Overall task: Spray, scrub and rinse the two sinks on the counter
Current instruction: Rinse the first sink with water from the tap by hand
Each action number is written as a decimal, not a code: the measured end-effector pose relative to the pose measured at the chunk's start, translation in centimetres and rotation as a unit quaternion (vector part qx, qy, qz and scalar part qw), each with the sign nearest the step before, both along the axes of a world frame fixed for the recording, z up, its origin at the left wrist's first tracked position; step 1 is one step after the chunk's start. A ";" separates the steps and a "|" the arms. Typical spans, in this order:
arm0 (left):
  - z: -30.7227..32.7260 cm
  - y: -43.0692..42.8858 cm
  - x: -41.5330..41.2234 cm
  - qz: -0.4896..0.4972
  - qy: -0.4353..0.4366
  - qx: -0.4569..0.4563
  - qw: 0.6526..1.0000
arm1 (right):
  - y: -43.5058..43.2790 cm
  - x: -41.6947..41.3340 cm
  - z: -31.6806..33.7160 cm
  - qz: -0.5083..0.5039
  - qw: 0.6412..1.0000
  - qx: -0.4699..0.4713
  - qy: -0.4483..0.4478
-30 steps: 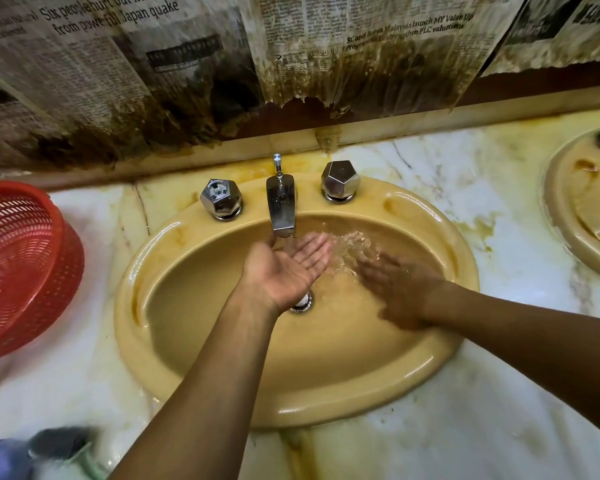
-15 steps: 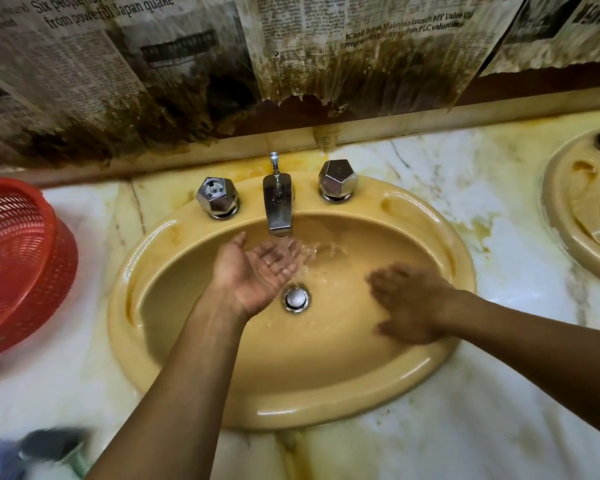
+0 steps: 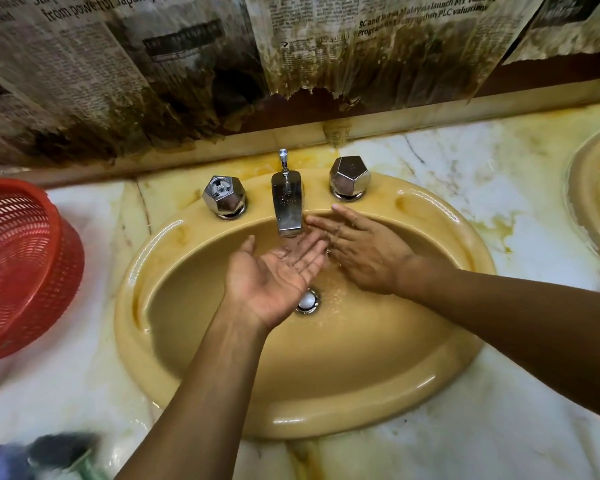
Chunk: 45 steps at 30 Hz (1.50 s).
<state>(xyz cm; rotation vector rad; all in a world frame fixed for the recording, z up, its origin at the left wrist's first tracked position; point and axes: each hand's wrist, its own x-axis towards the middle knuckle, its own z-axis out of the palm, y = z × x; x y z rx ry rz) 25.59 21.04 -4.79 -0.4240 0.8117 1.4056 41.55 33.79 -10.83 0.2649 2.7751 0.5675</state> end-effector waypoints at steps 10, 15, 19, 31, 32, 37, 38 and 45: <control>1.6 1.0 -0.9 0.066 -0.061 0.048 0.995 | -0.2 4.4 -5.0 0.004 0.978 -0.128 -0.167; 0.1 -0.7 0.2 -0.003 -0.001 0.036 0.999 | -0.6 4.2 -4.0 -0.029 0.975 -0.153 -0.158; 0.0 -2.2 0.1 -0.052 0.252 -0.004 0.966 | -2.5 2.0 -2.3 -0.166 0.932 -0.319 -0.055; -5.9 -5.7 -12.4 -0.484 0.853 0.075 -0.182 | -7.5 -7.8 4.0 -0.480 -0.319 -0.674 0.463; -5.9 -5.6 -12.7 -0.509 0.829 0.081 -0.220 | -7.4 -7.7 4.4 -0.471 -0.329 -0.674 0.466; -6.2 -1.9 -11.8 -0.524 0.792 0.083 -0.301 | -6.6 -7.6 7.3 -0.418 -0.330 -0.682 0.501; -6.3 -1.0 -11.2 -0.520 0.788 0.082 -0.318 | -6.9 -7.7 7.3 -0.430 -0.334 -0.668 0.507; -7.6 1.5 -9.0 -0.481 0.810 0.040 -0.335 | -9.6 -7.9 6.5 -0.452 -0.372 -0.641 0.497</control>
